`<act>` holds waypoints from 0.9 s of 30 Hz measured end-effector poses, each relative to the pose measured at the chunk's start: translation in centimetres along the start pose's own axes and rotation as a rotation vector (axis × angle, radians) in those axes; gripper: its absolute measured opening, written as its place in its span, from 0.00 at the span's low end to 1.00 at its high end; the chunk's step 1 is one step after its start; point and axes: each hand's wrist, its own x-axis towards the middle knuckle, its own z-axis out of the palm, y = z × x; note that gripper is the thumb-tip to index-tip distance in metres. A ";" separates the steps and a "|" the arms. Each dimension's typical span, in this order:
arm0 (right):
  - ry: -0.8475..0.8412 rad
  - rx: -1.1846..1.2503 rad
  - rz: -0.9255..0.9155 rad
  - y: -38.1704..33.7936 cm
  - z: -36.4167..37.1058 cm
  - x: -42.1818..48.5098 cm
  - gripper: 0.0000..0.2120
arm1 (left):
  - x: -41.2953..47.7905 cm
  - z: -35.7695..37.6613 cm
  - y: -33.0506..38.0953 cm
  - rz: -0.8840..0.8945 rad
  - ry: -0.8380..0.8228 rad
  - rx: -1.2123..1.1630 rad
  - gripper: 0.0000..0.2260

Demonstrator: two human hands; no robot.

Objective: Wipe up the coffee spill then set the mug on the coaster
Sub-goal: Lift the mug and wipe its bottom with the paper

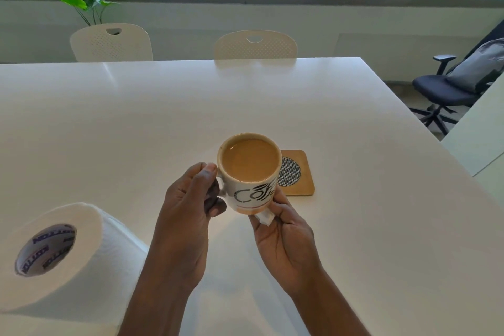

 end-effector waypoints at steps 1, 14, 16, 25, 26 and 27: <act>-0.001 0.002 0.021 0.1 0.1 0.3 0.26 | 0.1 -0.1 0.0 -0.001 0.002 -0.002 0.20; -0.127 -0.024 0.268 1.4 -0.3 0.3 0.20 | 0.4 -0.6 -0.9 -0.015 0.010 0.048 0.18; -0.102 -0.017 0.287 1.1 -0.8 0.1 0.20 | 0.4 -0.6 -1.1 -0.020 0.011 0.050 0.18; -0.073 -0.016 0.369 0.0 -2.5 -1.8 0.24 | 0.5 -0.8 -1.5 -0.028 0.019 0.093 0.20; -0.066 -0.012 0.372 -0.2 -2.5 -2.0 0.24 | 0.5 -0.9 -1.6 -0.027 0.017 0.091 0.19; -0.055 -0.013 0.373 -0.4 -2.6 -2.2 0.23 | 0.5 -0.8 -1.6 -0.025 0.016 0.089 0.19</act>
